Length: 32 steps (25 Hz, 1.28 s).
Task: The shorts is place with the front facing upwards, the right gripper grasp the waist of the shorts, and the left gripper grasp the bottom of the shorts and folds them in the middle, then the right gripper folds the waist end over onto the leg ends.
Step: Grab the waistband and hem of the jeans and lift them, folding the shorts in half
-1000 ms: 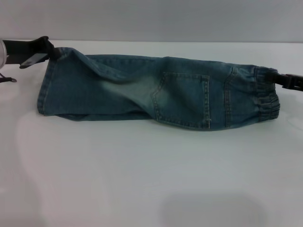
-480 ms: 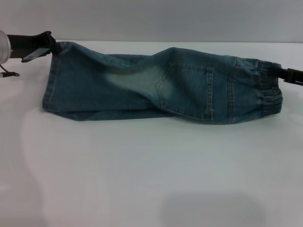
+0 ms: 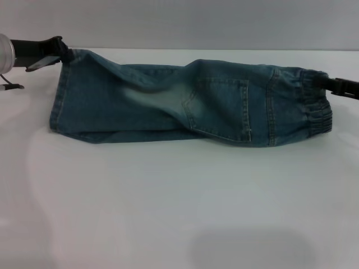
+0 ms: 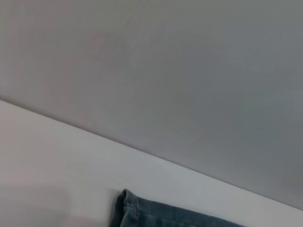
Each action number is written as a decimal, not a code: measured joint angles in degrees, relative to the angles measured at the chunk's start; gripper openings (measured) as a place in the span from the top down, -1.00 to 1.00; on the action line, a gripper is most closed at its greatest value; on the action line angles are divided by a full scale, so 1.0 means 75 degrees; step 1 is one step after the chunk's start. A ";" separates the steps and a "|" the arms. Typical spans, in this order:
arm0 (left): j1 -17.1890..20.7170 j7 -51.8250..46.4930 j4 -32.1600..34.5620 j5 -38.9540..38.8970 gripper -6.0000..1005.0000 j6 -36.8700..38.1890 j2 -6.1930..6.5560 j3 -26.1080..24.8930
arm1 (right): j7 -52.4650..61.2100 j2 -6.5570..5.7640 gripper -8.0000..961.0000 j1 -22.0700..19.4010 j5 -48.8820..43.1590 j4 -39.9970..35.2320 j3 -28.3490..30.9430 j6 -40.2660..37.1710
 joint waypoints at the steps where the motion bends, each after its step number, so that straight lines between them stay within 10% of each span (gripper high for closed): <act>1: 0.0000 0.0002 0.0015 -0.0003 0.88 -0.0029 -0.0010 -0.0001 | 0.0000 -0.0001 0.98 0.0009 0.0000 0.0020 -0.0055 0.0001; 7: 0.0004 0.0011 0.0003 -0.0007 0.88 -0.0340 -0.0055 -0.0016 | 0.0000 0.0003 0.98 0.0029 0.0000 0.0051 -0.0121 -0.0001; 26: -0.0034 0.0069 -0.0003 -0.0024 -0.67 -0.0509 -0.0089 -0.0012 | 0.0304 -0.0045 0.98 0.0155 0.0079 -0.0329 -0.0053 0.0046; 32: 0.0016 0.0069 0.0023 -0.0023 -0.67 -0.0482 -0.0145 -0.0013 | 0.0536 -0.0100 0.98 0.0224 0.0101 -0.0418 -0.0091 0.0274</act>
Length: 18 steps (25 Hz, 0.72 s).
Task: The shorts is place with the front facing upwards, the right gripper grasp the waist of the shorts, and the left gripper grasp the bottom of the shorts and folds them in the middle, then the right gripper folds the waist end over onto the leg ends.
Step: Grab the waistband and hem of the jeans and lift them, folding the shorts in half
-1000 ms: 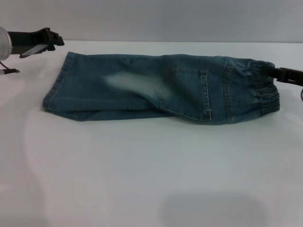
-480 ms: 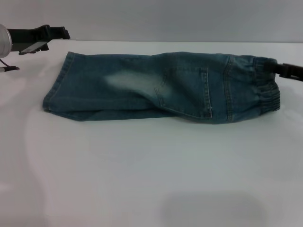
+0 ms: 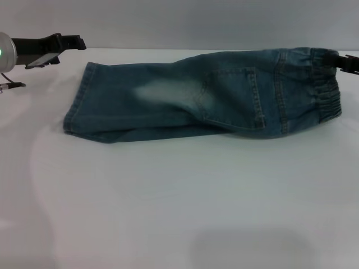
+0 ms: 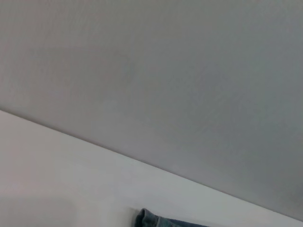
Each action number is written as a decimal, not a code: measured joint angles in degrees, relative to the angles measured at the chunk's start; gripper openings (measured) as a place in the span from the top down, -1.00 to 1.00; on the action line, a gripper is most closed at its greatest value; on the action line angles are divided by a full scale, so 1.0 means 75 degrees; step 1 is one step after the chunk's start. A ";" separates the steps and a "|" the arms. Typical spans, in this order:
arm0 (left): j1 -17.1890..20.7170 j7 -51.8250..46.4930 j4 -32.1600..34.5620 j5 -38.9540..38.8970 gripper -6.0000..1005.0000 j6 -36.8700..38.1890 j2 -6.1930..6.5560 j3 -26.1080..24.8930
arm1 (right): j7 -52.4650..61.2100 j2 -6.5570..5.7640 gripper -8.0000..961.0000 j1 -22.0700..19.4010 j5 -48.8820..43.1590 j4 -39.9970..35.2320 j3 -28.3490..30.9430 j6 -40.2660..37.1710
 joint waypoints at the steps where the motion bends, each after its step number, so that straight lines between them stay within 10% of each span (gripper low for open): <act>1: 0.0013 0.0007 0.0012 0.0000 -0.67 0.0005 -0.0018 0.0000 | 0.0003 -0.0002 0.98 0.0006 0.0001 -0.0001 -0.0008 0.0070; 10: 0.0018 0.0103 0.0029 0.0000 -0.67 -0.0015 -0.0071 -0.0009 | 0.0009 0.0006 0.97 0.0213 -0.0019 -0.0005 -0.0030 0.0899; 18: 0.0029 0.0115 0.0034 -0.0010 -0.67 -0.0007 -0.0089 -0.0014 | 0.0013 0.0053 0.44 0.0278 -0.0041 0.0041 -0.0190 0.1328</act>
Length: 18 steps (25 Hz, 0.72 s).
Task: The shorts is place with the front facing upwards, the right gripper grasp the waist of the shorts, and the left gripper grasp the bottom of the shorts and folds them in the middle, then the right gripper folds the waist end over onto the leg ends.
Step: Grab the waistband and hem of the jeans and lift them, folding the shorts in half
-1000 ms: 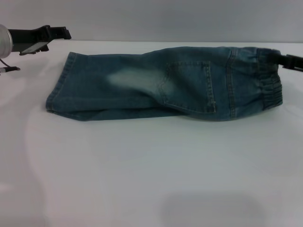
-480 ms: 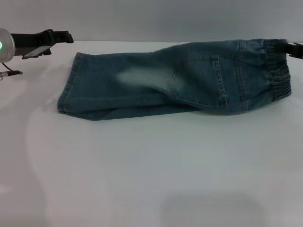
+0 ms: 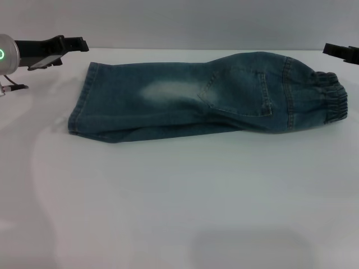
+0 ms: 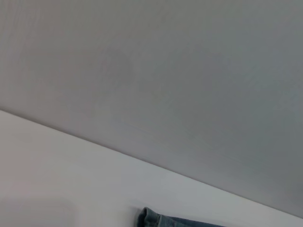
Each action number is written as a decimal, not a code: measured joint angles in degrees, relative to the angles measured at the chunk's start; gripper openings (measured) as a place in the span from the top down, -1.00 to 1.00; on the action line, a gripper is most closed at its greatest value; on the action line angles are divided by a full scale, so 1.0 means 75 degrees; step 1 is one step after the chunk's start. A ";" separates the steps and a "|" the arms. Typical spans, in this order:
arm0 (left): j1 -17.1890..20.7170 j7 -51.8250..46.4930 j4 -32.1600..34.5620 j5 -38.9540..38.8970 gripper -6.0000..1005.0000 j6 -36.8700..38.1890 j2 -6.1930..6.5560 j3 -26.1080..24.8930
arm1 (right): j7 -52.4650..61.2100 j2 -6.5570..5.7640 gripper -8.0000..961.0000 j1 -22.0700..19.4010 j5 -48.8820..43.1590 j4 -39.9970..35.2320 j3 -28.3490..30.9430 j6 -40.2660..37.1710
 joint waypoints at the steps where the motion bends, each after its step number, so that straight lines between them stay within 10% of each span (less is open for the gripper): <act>1: 0.0006 0.0001 0.0000 0.0000 -0.67 0.0002 -0.0002 -0.0001 | 0.0001 0.0000 0.34 -0.0006 0.0008 0.0001 0.0001 0.0014; 18: 0.0105 0.1027 0.0106 -0.0909 -0.67 -0.0022 -0.0144 -0.0057 | 0.0470 0.0002 0.07 -0.0603 -0.0042 -0.0445 -0.0111 -0.3146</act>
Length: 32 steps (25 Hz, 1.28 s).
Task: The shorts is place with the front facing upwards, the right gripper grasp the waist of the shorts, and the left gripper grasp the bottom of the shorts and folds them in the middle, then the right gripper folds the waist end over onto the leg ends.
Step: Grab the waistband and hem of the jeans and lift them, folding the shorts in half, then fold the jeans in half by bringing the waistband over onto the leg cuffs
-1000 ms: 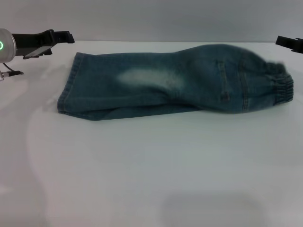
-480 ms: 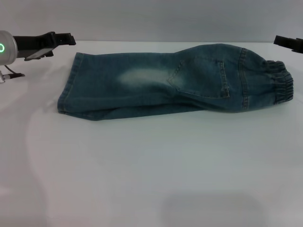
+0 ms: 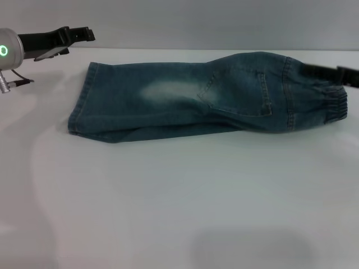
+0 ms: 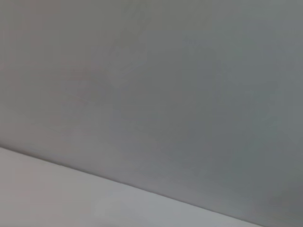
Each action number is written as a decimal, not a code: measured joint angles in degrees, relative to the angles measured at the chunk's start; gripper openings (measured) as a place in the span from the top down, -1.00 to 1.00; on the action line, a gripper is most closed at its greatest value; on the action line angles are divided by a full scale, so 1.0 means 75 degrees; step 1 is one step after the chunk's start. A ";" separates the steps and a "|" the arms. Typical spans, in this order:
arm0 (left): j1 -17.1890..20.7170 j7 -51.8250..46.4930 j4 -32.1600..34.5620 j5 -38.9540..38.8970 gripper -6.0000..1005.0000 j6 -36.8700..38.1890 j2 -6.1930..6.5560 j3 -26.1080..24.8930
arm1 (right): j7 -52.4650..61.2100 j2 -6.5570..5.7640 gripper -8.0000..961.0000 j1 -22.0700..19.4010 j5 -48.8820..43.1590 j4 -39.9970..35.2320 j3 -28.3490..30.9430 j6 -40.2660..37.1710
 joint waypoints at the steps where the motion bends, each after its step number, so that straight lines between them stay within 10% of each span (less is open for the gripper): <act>1: 0.0000 0.0000 0.0000 0.0000 -0.67 0.0000 0.0000 0.0000 | 0.0000 0.0000 0.07 0.0000 0.0000 0.0000 0.0000 0.0000; 32: -0.0011 0.0047 -0.0019 -0.0077 -0.67 -0.0086 -0.0092 0.0001 | 0.0483 0.0062 0.07 -0.0122 -0.0618 0.0638 -0.0071 0.2764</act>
